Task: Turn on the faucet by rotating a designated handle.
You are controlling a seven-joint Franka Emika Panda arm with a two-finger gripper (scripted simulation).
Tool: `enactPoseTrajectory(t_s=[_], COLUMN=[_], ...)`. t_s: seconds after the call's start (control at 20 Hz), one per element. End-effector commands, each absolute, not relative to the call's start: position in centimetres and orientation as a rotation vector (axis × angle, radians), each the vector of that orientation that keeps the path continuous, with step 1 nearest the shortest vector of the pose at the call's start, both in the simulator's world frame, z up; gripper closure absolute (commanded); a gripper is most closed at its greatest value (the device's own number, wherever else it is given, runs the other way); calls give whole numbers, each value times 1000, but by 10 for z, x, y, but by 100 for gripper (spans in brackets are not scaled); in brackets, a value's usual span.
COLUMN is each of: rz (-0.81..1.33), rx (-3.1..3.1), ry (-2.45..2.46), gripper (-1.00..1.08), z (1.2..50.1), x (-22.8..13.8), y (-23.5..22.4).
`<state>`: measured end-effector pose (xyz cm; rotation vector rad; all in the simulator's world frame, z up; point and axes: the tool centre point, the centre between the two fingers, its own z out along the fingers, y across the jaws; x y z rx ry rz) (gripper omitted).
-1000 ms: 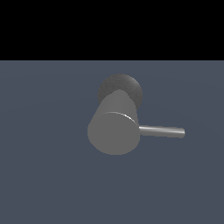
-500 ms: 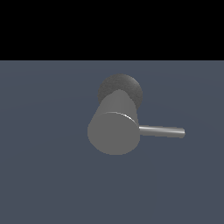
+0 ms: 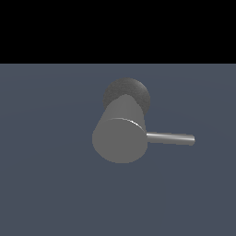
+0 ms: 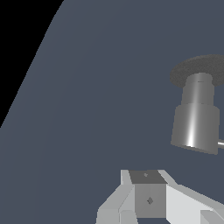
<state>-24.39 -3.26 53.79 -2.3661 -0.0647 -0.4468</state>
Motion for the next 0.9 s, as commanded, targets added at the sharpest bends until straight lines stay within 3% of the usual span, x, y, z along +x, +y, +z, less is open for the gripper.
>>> enactPoseTrajectory(t_s=[0.0,0.85], rz=[-516,-848], rx=[-2250,-1472], ry=[-48,179], gripper=[108,108], z=[549,584], x=[-242,-230], y=[-45,-173])
